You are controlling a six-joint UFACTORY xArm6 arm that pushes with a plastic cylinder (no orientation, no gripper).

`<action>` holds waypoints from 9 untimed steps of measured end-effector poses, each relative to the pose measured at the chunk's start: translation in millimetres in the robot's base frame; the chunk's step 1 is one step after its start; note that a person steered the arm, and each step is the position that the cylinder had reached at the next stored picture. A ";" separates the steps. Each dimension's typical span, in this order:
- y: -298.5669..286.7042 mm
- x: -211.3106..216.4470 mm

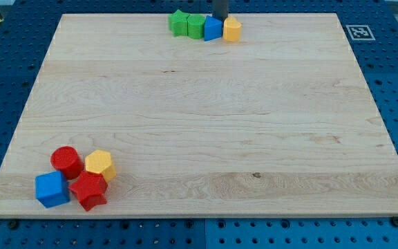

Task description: Slightly push the green blocks towards down

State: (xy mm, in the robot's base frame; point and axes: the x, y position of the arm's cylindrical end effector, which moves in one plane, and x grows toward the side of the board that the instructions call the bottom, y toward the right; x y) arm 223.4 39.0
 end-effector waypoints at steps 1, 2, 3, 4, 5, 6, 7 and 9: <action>-6.0 -15.3; -32.3 -31.2; -76.7 -31.3; -88.5 -17.2; -88.4 7.3; -88.4 16.2; -88.8 -19.5; -68.3 -19.8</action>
State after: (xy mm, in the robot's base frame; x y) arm 203.6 -29.3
